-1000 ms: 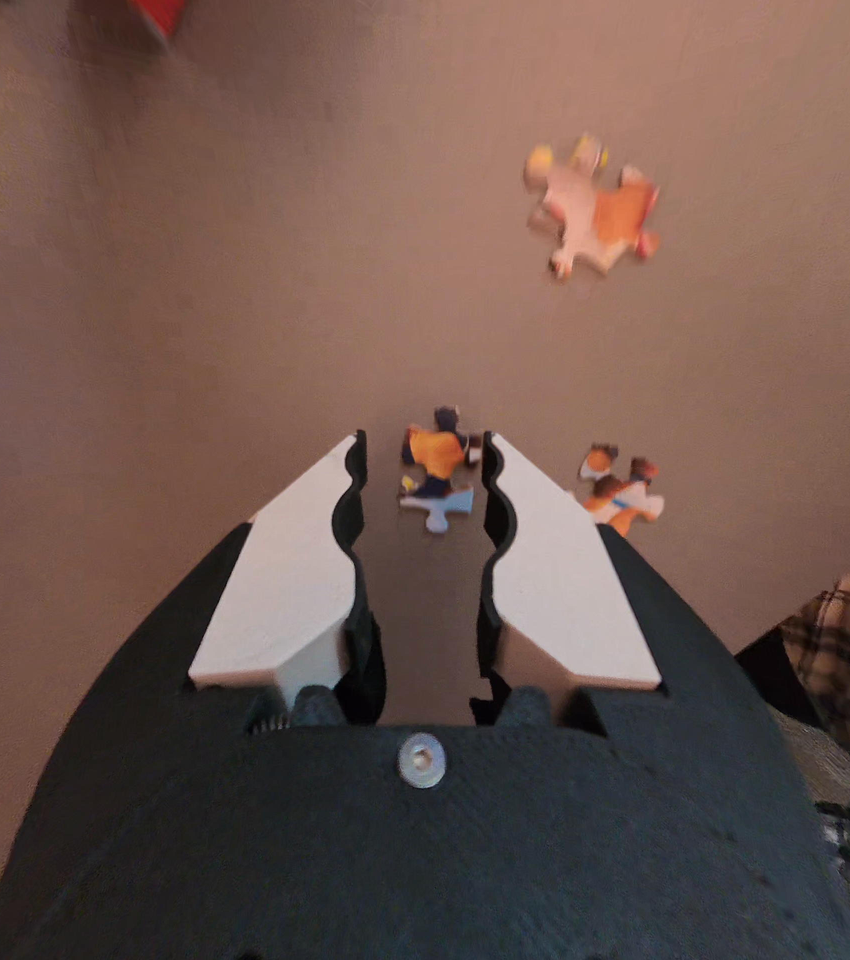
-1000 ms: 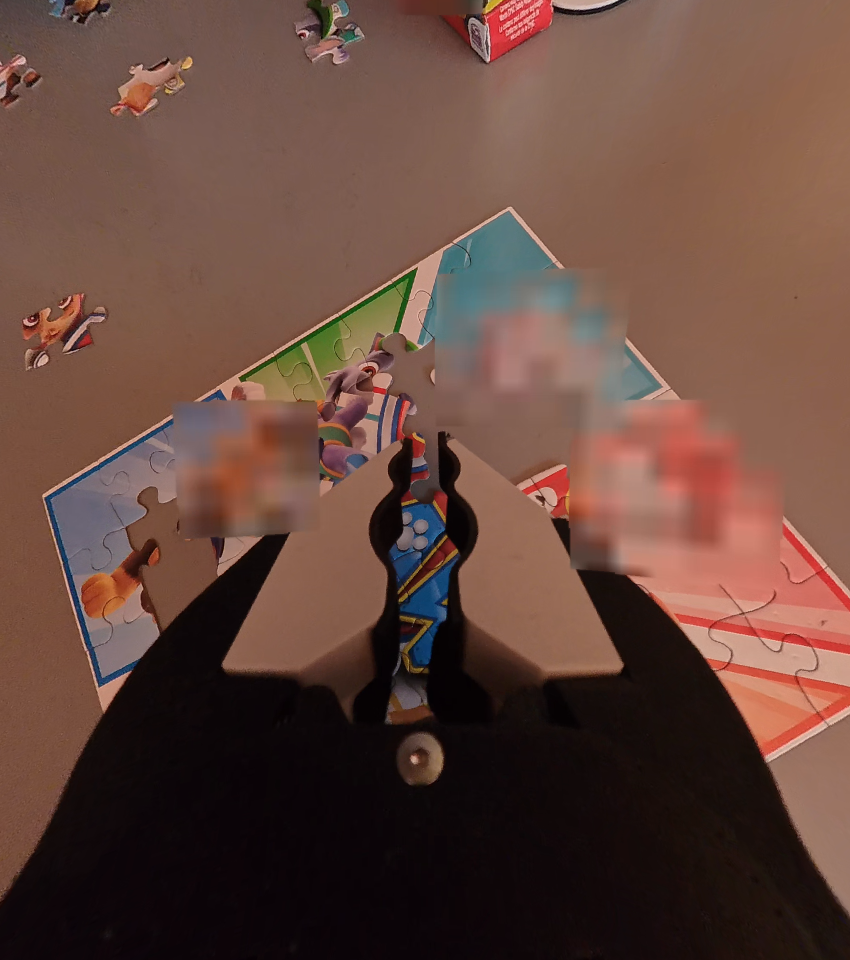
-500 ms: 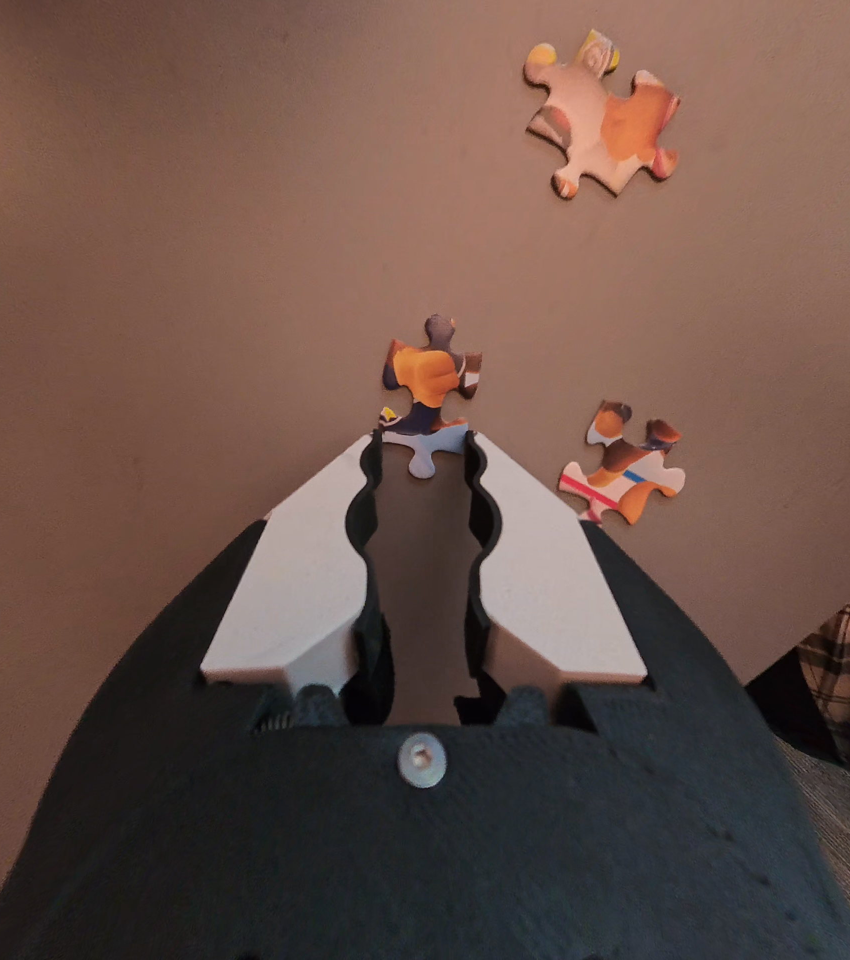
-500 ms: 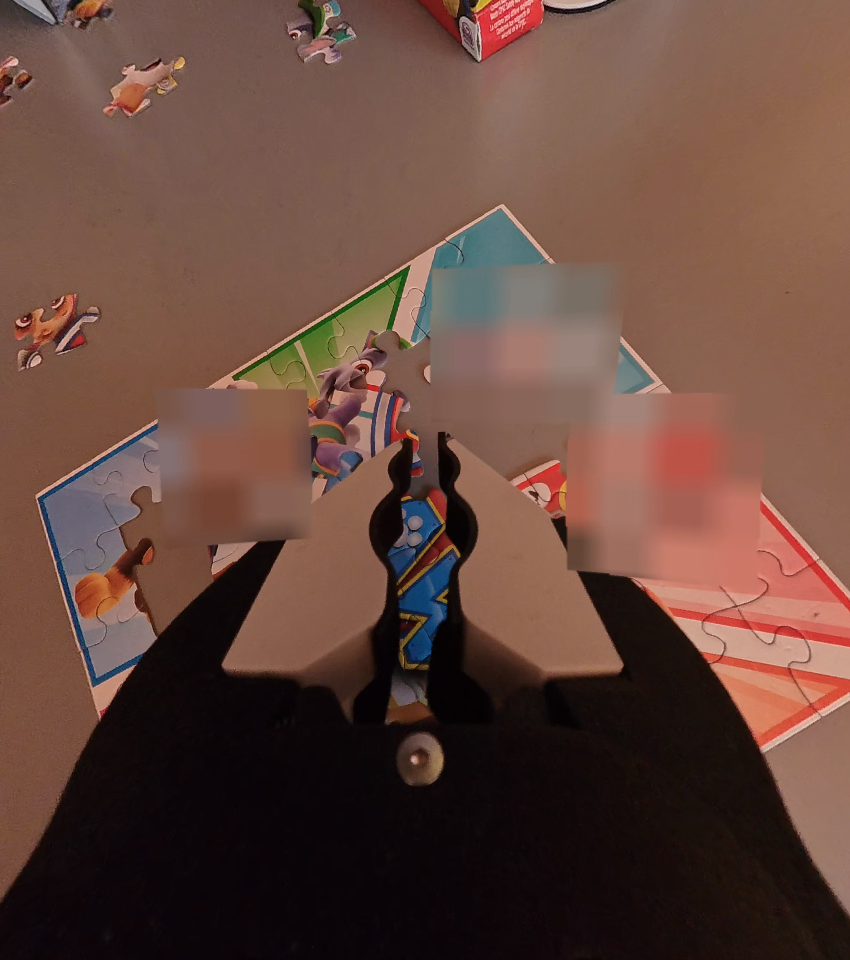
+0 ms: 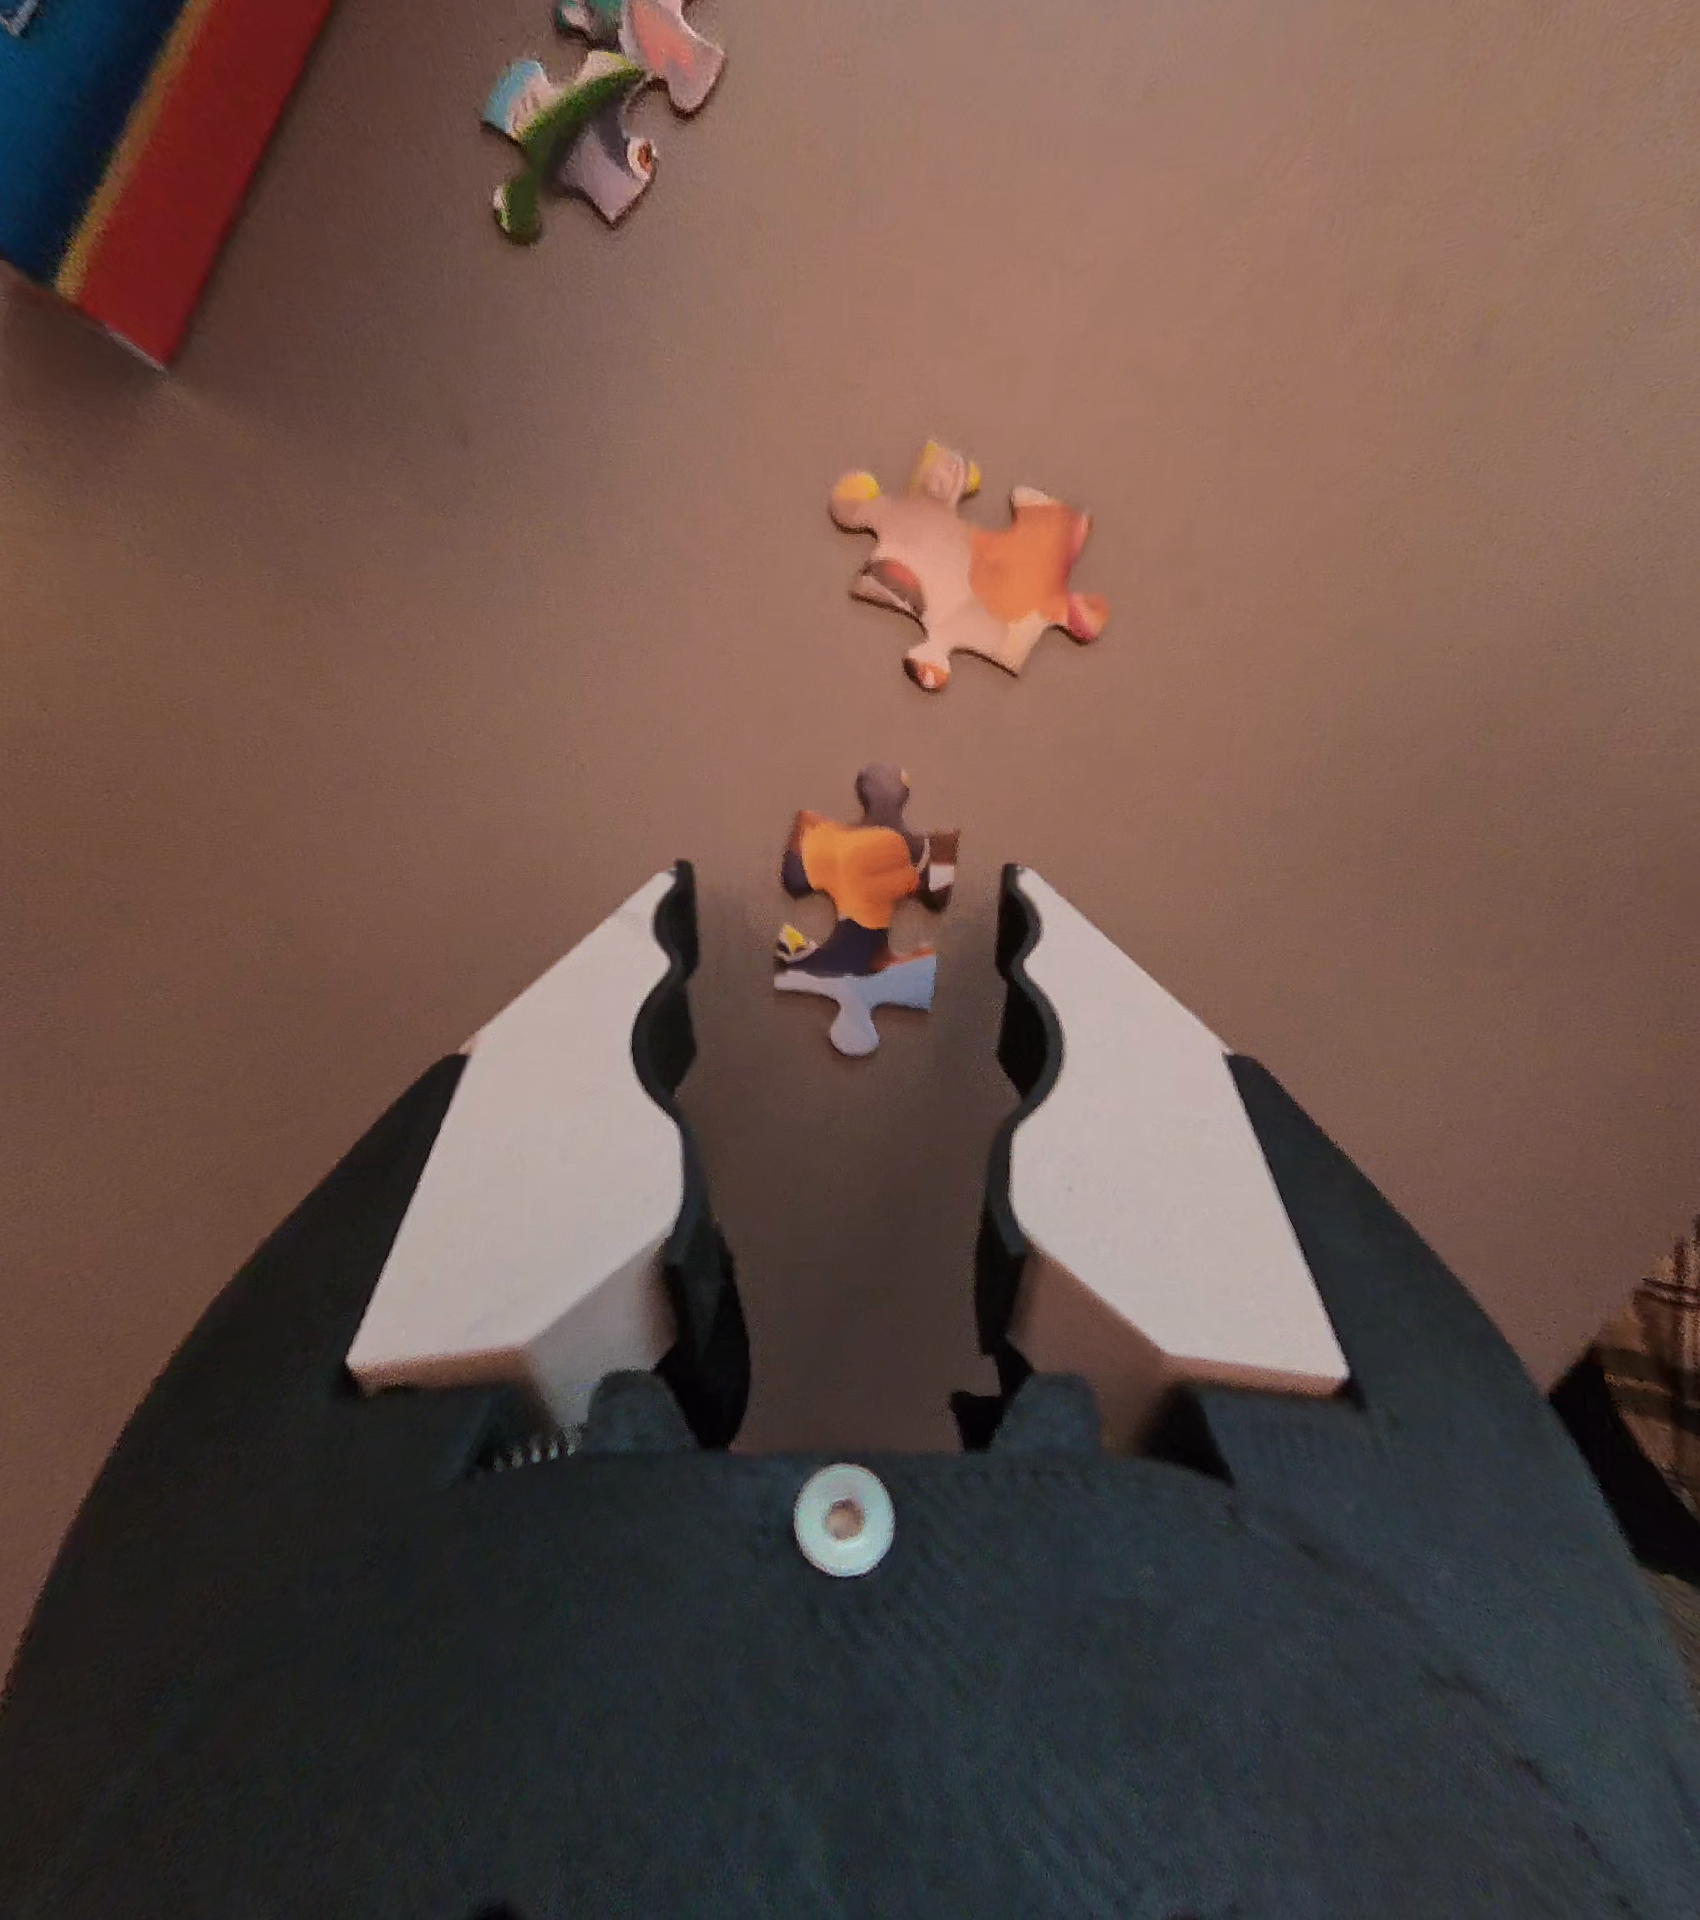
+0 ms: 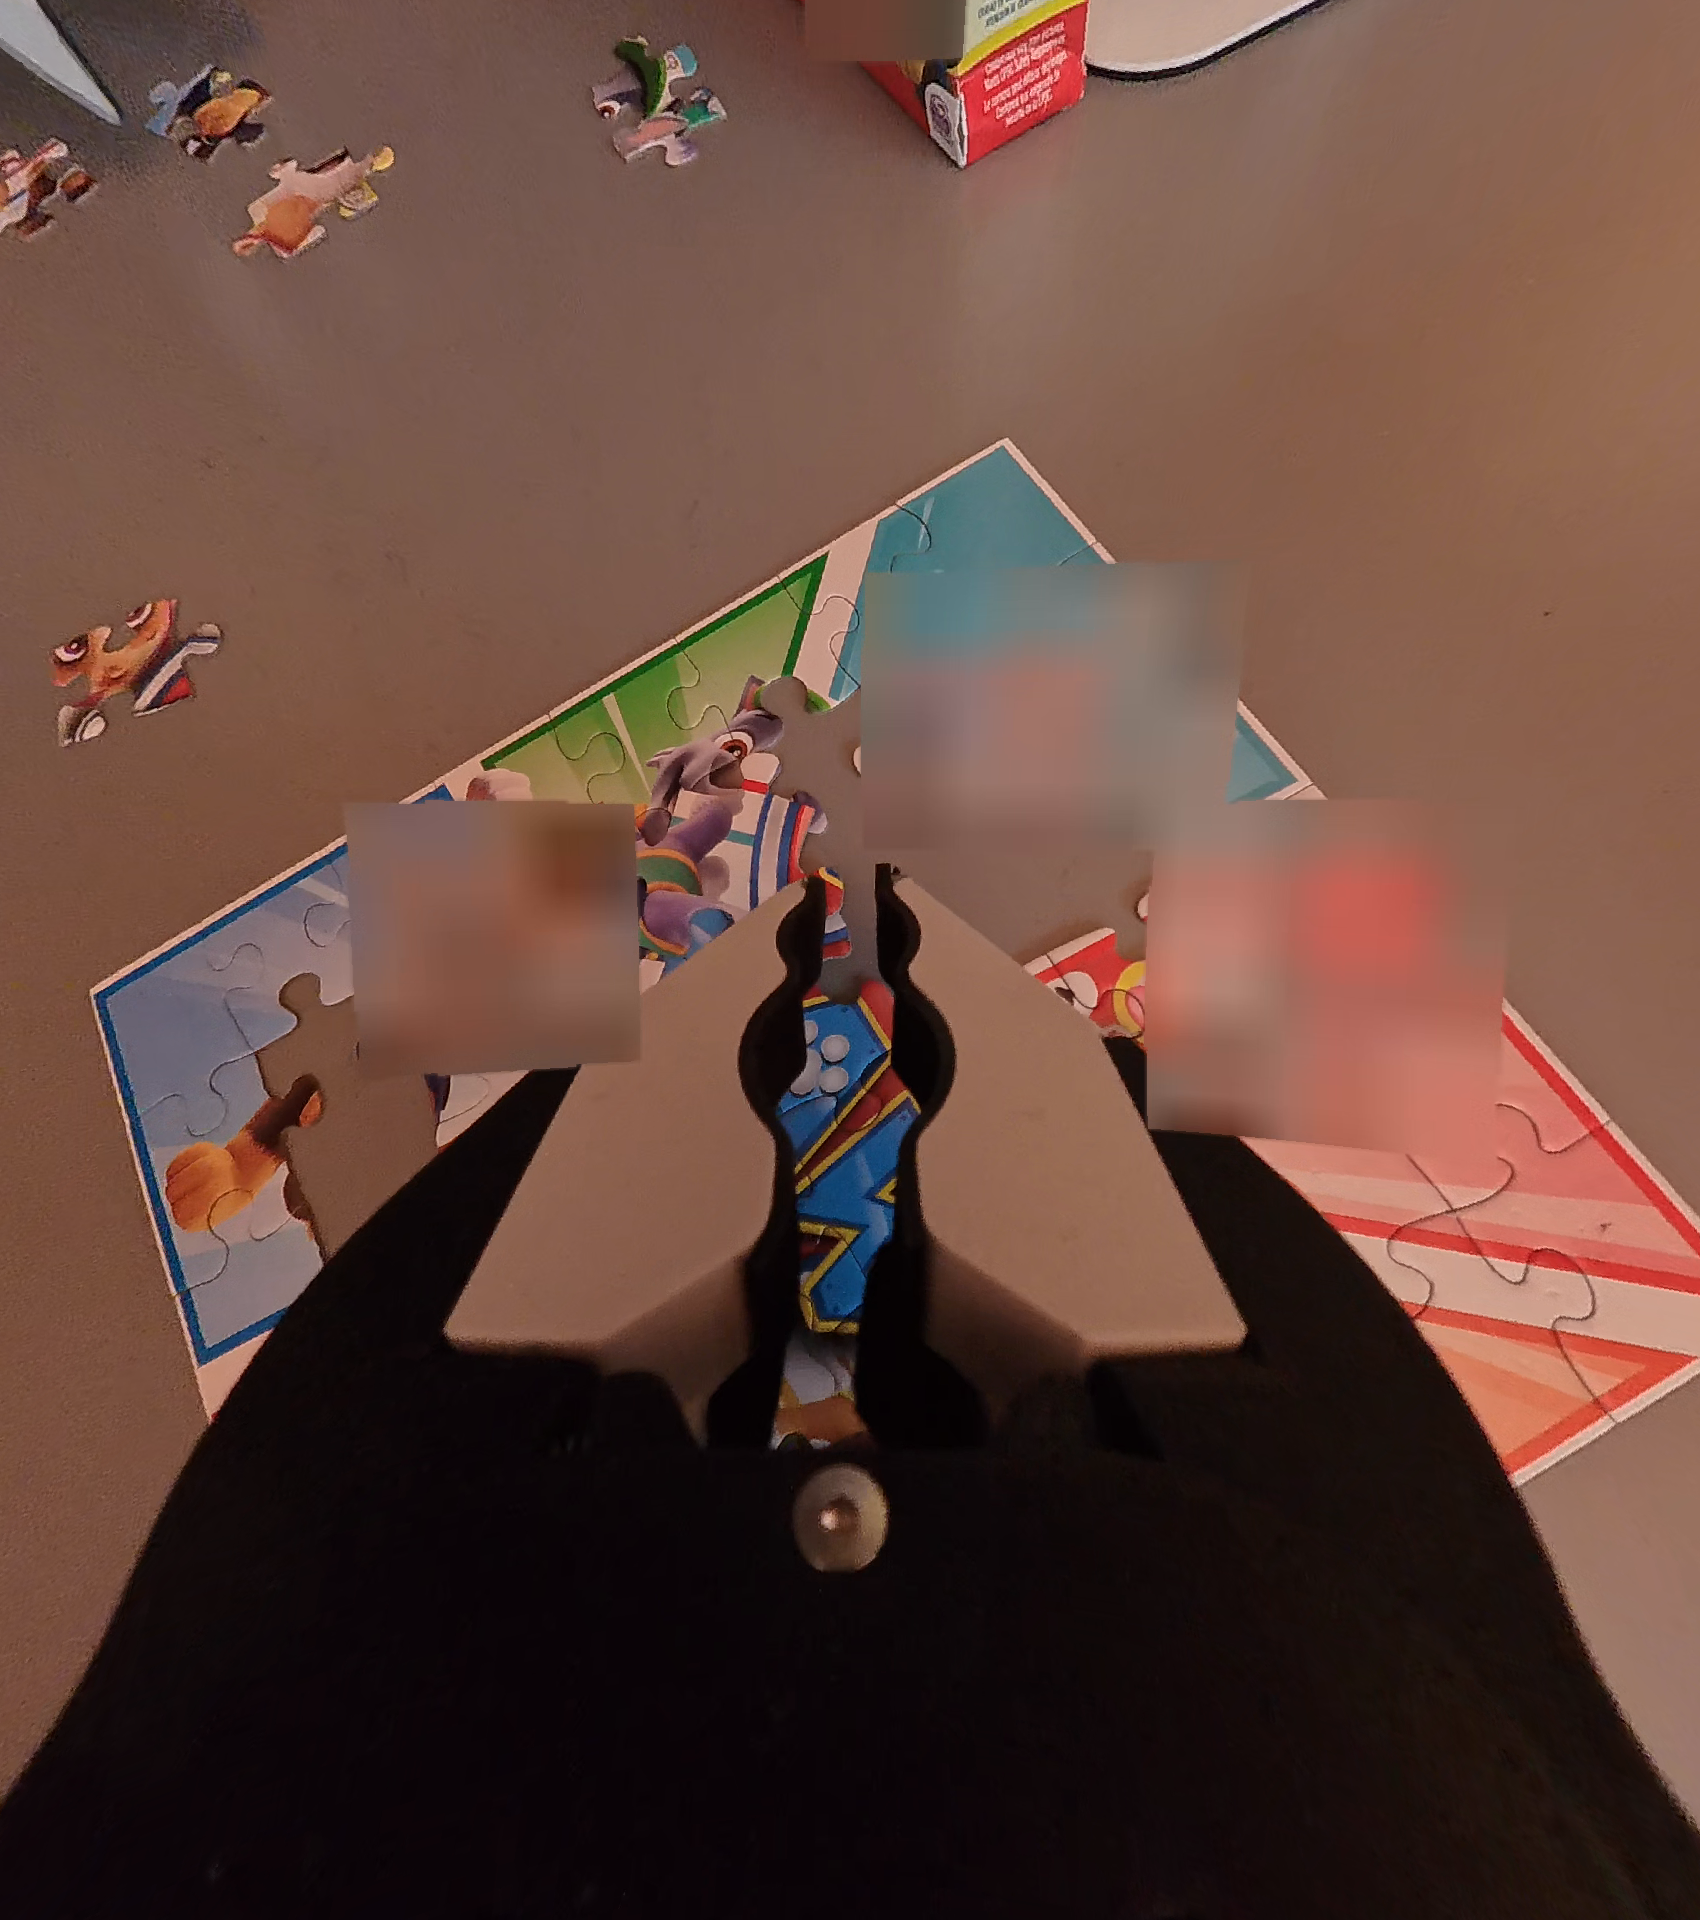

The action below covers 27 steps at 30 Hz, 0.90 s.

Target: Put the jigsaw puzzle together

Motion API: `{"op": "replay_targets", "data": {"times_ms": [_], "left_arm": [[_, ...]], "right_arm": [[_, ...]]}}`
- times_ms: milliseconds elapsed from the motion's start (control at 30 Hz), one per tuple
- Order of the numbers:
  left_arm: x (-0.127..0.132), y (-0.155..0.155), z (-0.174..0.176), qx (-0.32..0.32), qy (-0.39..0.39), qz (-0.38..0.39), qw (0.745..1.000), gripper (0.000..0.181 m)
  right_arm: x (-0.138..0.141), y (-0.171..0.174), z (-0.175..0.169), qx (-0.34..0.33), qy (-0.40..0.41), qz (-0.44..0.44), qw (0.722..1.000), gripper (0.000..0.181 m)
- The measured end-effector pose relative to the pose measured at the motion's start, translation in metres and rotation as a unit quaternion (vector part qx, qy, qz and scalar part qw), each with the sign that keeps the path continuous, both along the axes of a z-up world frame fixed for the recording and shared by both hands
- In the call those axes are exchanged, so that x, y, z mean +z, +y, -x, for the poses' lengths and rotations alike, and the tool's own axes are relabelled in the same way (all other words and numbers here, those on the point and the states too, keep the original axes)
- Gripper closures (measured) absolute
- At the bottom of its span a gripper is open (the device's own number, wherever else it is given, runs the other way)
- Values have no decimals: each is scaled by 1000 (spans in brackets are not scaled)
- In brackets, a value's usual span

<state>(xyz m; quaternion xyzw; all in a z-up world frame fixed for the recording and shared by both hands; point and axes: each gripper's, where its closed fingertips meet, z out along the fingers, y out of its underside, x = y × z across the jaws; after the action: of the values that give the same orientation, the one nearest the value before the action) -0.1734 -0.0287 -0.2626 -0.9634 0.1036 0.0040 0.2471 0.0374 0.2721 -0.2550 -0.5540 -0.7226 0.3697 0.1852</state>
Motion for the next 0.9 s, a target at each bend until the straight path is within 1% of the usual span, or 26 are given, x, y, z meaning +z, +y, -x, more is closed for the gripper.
{"op": "replay_targets", "data": {"times_ms": [100,200,267,300,433,467,700,900], "left_arm": [[-5,17,-1,-21,19,7,1000,124],[-13,31,-11,-47,0,16,999,127],[-15,38,-19,-62,-12,17,998,134],[-15,41,-24,-69,-17,15,997,141],[-15,50,-36,-87,-17,5,996,159],[-15,51,-38,-87,-17,1,996,161],[-14,58,-52,-91,-16,-16,996,162],[-14,64,-74,-103,-14,-25,994,163]], "right_arm": [[0,0,0,1,-1,0,1000,173],[-1,0,0,0,-2,-1,1000,173],[-1,1,0,-1,0,0,1000,173],[0,1,0,-1,0,0,1000,173],[2,1,0,-1,4,0,1000,173],[2,1,0,-1,4,0,1000,173],[7,3,-1,-4,11,0,1000,174],[11,5,-2,-7,18,2,1000,174]]}}
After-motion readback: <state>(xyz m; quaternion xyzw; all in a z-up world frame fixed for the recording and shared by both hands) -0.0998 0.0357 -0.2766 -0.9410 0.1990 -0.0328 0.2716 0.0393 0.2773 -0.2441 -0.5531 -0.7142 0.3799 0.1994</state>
